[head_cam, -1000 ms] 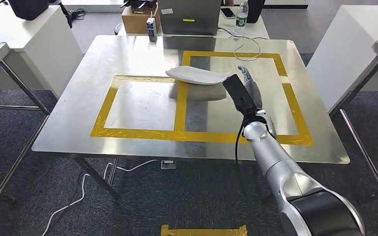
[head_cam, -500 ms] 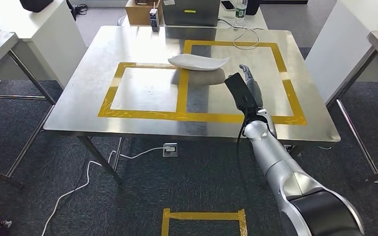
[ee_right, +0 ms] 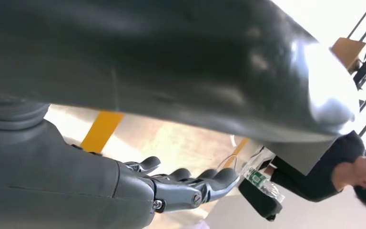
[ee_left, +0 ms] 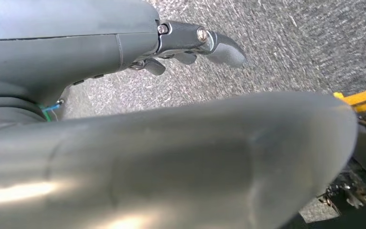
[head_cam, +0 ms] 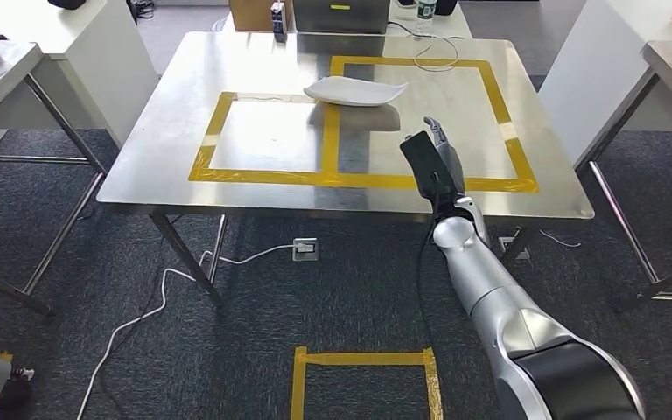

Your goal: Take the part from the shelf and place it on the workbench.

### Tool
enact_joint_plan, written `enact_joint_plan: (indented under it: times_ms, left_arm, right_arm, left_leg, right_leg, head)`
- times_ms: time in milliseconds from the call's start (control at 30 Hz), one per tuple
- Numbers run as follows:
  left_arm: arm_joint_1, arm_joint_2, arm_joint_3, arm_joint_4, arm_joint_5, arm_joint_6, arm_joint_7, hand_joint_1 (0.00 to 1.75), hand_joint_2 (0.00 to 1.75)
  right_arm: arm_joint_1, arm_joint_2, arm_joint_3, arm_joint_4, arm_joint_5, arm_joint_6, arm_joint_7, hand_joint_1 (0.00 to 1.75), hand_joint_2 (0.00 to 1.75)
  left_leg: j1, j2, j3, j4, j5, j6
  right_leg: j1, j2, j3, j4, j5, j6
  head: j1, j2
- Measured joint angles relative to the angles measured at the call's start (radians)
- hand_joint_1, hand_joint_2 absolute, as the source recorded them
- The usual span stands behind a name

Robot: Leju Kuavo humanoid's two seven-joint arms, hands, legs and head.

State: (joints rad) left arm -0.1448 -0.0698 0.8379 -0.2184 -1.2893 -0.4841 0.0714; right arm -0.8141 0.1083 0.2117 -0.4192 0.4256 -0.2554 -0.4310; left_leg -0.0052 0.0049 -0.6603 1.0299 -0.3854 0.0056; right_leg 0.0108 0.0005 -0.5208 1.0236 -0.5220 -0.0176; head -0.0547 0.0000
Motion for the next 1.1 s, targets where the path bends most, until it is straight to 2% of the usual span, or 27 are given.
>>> enact_joint_plan:
  times_ms: [67,100,133,167,233,267,300,333,367,433,467,500,567,600,633,667,733,767,800,833,867,900,933,967,1000,1067,1100]
  left_arm:
    - [0.002,0.003,0.0,0.0,0.0,0.0,0.0,0.0,0.0]
    - [0.003,0.004,0.0,0.0,-0.002,0.0,0.0,0.0,0.0]
    - [0.005,0.005,0.0,0.001,-0.003,-0.001,0.0,0.0,0.0]
    - [0.005,0.007,0.0,0.001,-0.005,-0.001,0.0,0.0,0.0]
    - [0.005,0.008,0.0,0.002,-0.007,-0.003,0.0,0.0,0.0]
    - [0.005,0.009,0.0,0.002,-0.007,-0.002,0.0,0.0,0.0]
    - [0.005,0.01,0.0,0.002,-0.006,-0.002,-0.001,0.0,0.0]
    - [0.005,0.011,0.0,0.002,-0.004,-0.002,-0.002,0.0,0.0]
    - [0.005,0.011,0.0,0.001,-0.002,-0.002,-0.004,0.0,0.0]
    - [0.004,0.011,0.0,0.001,0.003,-0.002,-0.009,0.0,0.0]
    - [0.004,0.011,0.0,0.001,0.004,-0.002,-0.011,0.0,0.0]
    - [0.005,0.011,0.0,0.001,0.004,-0.002,-0.012,0.0,0.0]
    - [0.007,0.01,0.0,0.001,0.004,-0.002,-0.01,0.0,0.0]
    - [0.008,0.01,0.0,0.001,0.004,-0.002,-0.01,0.0,0.0]
    - [0.009,0.009,0.0,0.001,0.005,-0.002,-0.009,0.0,0.0]
    - [0.011,0.009,0.0,0.001,0.006,-0.002,-0.008,0.0,0.0]
    - [0.016,0.009,0.0,0.001,0.008,-0.002,-0.008,0.0,0.0]
    - [0.019,0.009,0.0,0.001,0.009,-0.002,-0.008,0.0,0.0]
    - [0.022,0.009,0.0,0.001,0.01,-0.002,-0.008,0.0,0.0]
    - [0.024,0.009,0.0,0.001,0.01,-0.002,-0.009,0.0,0.0]
    - [0.025,0.009,0.0,0.001,0.011,-0.002,-0.009,0.0,0.0]
    - [0.026,0.007,0.0,0.001,0.011,-0.002,-0.01,0.0,0.0]
    - [0.026,0.006,0.0,0.0,0.011,-0.002,-0.01,0.0,0.0]
    - [0.026,0.004,0.0,0.0,0.011,-0.002,-0.01,0.0,0.0]
    - [0.027,0.003,0.0,0.0,0.011,-0.002,-0.011,0.0,0.0]
    - [0.028,0.003,0.0,0.0,0.011,-0.001,-0.011,0.0,0.0]
    - [0.029,0.004,0.0,0.001,0.011,-0.001,-0.011,0.0,0.0]
  right_arm:
    - [0.001,0.001,-0.005,-0.001,-0.004,0.003,-0.004,0.0,0.0]
    - [0.001,0.001,-0.007,-0.001,-0.004,0.004,-0.004,0.0,0.0]
    - [0.001,0.003,-0.008,-0.001,-0.004,0.005,-0.004,0.0,0.0]
    - [0.002,0.004,-0.008,0.0,-0.004,0.005,-0.003,0.0,0.0]
    - [0.004,0.005,-0.008,0.0,-0.004,0.006,-0.003,0.0,0.0]
    - [0.007,0.005,-0.009,0.0,-0.004,0.006,-0.004,0.0,0.0]
    - [0.01,0.005,-0.009,0.0,-0.004,0.008,-0.004,0.0,0.0]
    - [0.013,0.005,-0.009,0.0,-0.004,0.01,-0.005,0.0,0.0]
    - [0.016,0.005,-0.009,0.0,-0.004,0.011,-0.005,0.0,0.0]
    - [0.019,0.004,-0.009,-0.001,-0.003,0.013,-0.005,0.0,0.0]
    - [0.021,0.003,-0.01,0.0,-0.003,0.014,-0.006,0.0,0.0]
    - [0.023,0.001,-0.01,0.0,-0.003,0.015,-0.006,0.0,0.0]
    - [0.033,-0.003,-0.013,0.001,-0.012,0.023,-0.009,0.0,0.0]
    - [0.041,-0.005,-0.017,0.002,-0.019,0.03,-0.012,0.0,0.0]
    - [0.05,-0.009,-0.022,0.002,-0.029,0.038,-0.018,0.0,0.0]
    - [0.06,-0.013,-0.027,0.002,-0.038,0.044,-0.026,0.0,0.0]
    - [0.083,-0.018,-0.035,0.003,-0.052,0.053,-0.04,0.0,0.0]
    - [0.096,-0.02,-0.037,0.004,-0.058,0.057,-0.044,0.0,0.0]
    - [0.109,-0.022,-0.04,0.005,-0.064,0.061,-0.045,0.0,0.0]
    - [0.123,-0.024,-0.044,0.006,-0.07,0.064,-0.045,0.0,0.0]
    - [0.135,-0.025,-0.048,0.007,-0.075,0.067,-0.045,0.0,0.0]
    - [0.145,-0.027,-0.052,0.008,-0.08,0.069,-0.045,0.0,0.0]
    - [0.153,-0.028,-0.054,0.009,-0.084,0.07,-0.044,0.0,0.0]
    - [0.161,-0.029,-0.056,0.01,-0.088,0.071,-0.044,0.0,0.0]
    - [0.168,-0.032,-0.058,0.011,-0.091,0.072,-0.044,0.0,0.0]
    - [0.183,-0.035,-0.062,0.016,-0.094,0.074,-0.042,0.0,0.0]
    - [0.187,-0.036,-0.064,0.018,-0.095,0.074,-0.039,0.0,0.0]
  left_leg:
    - [0.002,-0.001,-0.002,-0.005,0.011,-0.013]
    - [0.002,-0.003,-0.009,0.002,-0.002,-0.02]
    - [0.003,-0.004,-0.019,0.026,-0.034,-0.026]
    - [0.006,-0.006,-0.034,0.072,-0.081,-0.033]
    - [0.012,-0.006,-0.061,0.197,-0.169,-0.045]
    - [0.015,-0.005,-0.066,0.248,-0.184,-0.05]
    - [0.017,-0.005,-0.058,0.272,-0.176,-0.055]
    - [0.02,-0.005,-0.033,0.262,-0.152,-0.058]
    - [0.022,-0.005,0.009,0.218,-0.126,-0.06]
    - [0.023,-0.008,0.109,0.084,-0.126,-0.059]
    - [0.021,-0.009,0.14,0.033,-0.14,-0.053]
    - [0.018,-0.011,0.153,0.006,-0.154,-0.045]
    - [0.015,-0.01,0.142,-0.002,-0.144,-0.022]
    - [0.015,-0.008,0.137,-0.003,-0.134,-0.011]
    - [0.016,-0.005,0.128,-0.005,-0.121,-0.001]
    - [0.017,-0.003,0.117,-0.007,-0.107,0.007]
    - [0.015,-0.003,0.087,-0.006,-0.082,0.014]
    - [0.013,-0.003,0.071,-0.004,-0.07,0.015]
    - [0.012,-0.003,0.055,-0.003,-0.059,0.015]
    - [0.01,-0.003,0.041,-0.001,-0.05,0.014]
    - [0.008,-0.003,0.028,0.0,-0.04,0.013]
    - [0.007,-0.003,0.018,0.002,-0.031,0.012]
    - [0.005,-0.003,0.01,0.002,-0.022,0.009]
    - [0.005,-0.002,0.006,0.001,-0.014,0.004]
    - [0.007,-0.002,0.004,-0.002,-0.005,-0.002]
    - [0.008,-0.002,0.004,-0.012,0.013,-0.015]
    - [0.008,-0.002,-0.001,-0.011,0.01,-0.021]
  right_leg:
    - [-0.002,-0.001,-0.008,-0.011,0.02,-0.009]
    - [-0.005,-0.002,-0.014,-0.017,0.034,-0.015]
    - [-0.009,-0.003,-0.023,-0.025,0.049,-0.02]
    - [-0.012,-0.004,-0.034,-0.029,0.064,-0.023]
    - [-0.015,-0.003,-0.064,-0.029,0.088,-0.024]
    - [-0.016,-0.003,-0.08,-0.027,0.099,-0.022]
    - [-0.017,-0.004,-0.097,-0.024,0.11,-0.019]
    - [-0.019,-0.004,-0.114,-0.02,0.121,-0.016]
    - [-0.022,-0.004,-0.131,-0.015,0.13,-0.011]
    - [-0.023,-0.004,-0.156,-0.005,0.148,0.002]
    - [-0.023,-0.004,-0.162,-0.001,0.156,0.009]
    - [-0.022,-0.004,-0.164,-0.002,0.164,0.016]
    - [-0.025,-0.004,-0.165,-0.008,0.18,0.031]
    - [-0.027,-0.003,-0.17,-0.003,0.17,0.037]
    - [-0.028,-0.002,-0.18,0.019,0.14,0.042]
    - [-0.028,-0.002,-0.195,0.065,0.091,0.045]
    - [-0.028,-0.001,-0.229,0.199,-0.013,0.05]
    - [-0.027,-0.001,-0.237,0.259,-0.038,0.05]
    - [-0.026,-0.001,-0.231,0.288,-0.037,0.048]
    - [-0.024,-0.001,-0.206,0.281,-0.019,0.044]
    - [-0.021,-0.001,-0.164,0.239,0.004,0.038]
    - [-0.016,-0.001,-0.109,0.17,0.017,0.028]
    - [-0.012,-0.001,-0.056,0.095,0.017,0.019]
    - [-0.007,-0.002,-0.019,0.038,0.013,0.012]
    - [-0.004,-0.002,0.001,0.001,0.006,0.006]
    - [-0.002,-0.002,0.001,-0.018,0.019,-0.001]
    - [-0.005,-0.003,-0.003,-0.026,0.03,-0.007]
  head:
    - [0.001,0.0]
    - [0.0,0.0]
    - [0.0,0.0]
    - [-0.001,0.0]
    - [-0.002,0.0]
    - [-0.002,0.0]
    - [-0.002,0.0]
    - [-0.002,0.0]
    - [-0.002,0.0]
    - [-0.002,0.0]
    - [-0.002,0.0]
    - [-0.002,0.0]
    - [-0.002,0.0]
    - [-0.002,0.0]
    - [-0.002,0.0]
    - [-0.002,0.0]
    - [-0.002,0.0]
    - [-0.002,0.0]
    - [-0.002,0.0]
    - [-0.002,0.0]
    - [-0.002,0.0]
    - [-0.002,0.0]
    - [-0.002,0.0]
    - [-0.002,0.0]
    - [-0.001,0.0]
    - [0.0,0.0]
    - [0.001,0.0]
